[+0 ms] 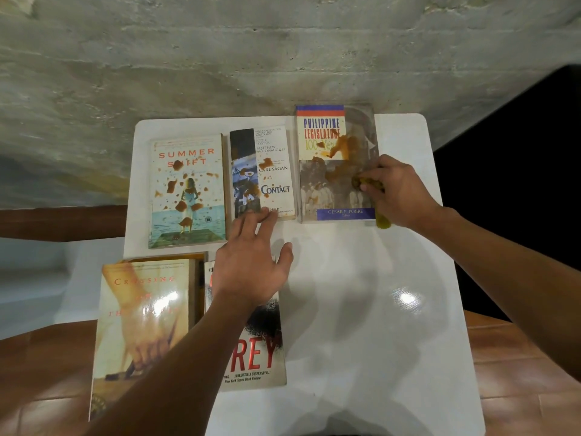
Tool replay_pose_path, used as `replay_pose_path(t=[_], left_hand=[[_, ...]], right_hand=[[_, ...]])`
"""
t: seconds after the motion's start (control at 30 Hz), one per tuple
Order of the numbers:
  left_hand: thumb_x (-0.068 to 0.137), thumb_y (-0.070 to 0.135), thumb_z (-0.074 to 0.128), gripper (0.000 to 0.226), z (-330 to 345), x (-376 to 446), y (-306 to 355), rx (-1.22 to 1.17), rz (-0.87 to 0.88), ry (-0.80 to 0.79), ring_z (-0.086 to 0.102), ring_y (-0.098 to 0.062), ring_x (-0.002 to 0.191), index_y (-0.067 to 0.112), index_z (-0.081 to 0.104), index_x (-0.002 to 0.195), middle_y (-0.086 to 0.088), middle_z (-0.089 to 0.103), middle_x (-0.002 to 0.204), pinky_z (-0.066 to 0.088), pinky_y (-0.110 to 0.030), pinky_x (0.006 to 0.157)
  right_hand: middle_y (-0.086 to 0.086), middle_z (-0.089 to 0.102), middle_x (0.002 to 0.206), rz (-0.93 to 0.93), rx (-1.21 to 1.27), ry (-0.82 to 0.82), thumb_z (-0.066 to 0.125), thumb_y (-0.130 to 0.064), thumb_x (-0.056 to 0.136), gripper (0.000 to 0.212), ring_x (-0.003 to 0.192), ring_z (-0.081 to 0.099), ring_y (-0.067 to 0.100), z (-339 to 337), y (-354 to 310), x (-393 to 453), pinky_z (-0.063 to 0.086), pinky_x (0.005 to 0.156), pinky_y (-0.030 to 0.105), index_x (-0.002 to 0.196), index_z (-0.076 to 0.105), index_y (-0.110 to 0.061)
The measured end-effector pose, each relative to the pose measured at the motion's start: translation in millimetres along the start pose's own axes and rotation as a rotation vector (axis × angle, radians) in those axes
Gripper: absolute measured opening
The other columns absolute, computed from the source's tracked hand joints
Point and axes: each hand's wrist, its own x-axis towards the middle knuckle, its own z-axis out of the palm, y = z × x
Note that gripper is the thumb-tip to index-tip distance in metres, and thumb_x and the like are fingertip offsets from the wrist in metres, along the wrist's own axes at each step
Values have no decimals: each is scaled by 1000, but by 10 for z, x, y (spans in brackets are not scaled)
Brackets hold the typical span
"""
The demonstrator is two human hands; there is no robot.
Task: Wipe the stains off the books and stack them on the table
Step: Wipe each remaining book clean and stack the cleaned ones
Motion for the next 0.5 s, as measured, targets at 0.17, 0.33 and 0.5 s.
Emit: replay_pose_path(t=[0.17, 0.33, 0.5], left_hand=[[98, 58, 38, 65, 1, -11, -2, -4, -1, 5, 19, -15, 148, 30, 27, 156, 11, 29, 158, 50, -41, 99], [98, 58, 38, 65, 2, -7, -3, -24, -1, 1, 18, -14, 149, 31, 27, 156, 11, 28, 158, 51, -41, 98], [98, 57, 39, 65, -5, -9, -10, -29, 0, 0, 18, -15, 150, 30, 27, 156, 10, 28, 159, 51, -42, 98]], right_hand=[[-5, 68, 109, 296, 326, -14, 66, -26, 96, 19, 100, 61, 15, -246, 68, 143, 50, 93, 30, 113, 74, -20], [-3, 68, 103, 351, 494, 203, 68, -23, 95, 27, 95, 64, 11, -446, 102, 437, 53, 87, 21, 121, 70, -18], [-2, 68, 122, 281, 198, 180, 69, -31, 93, 32, 110, 61, 14, -406, 71, 759, 42, 92, 21, 123, 70, -21]])
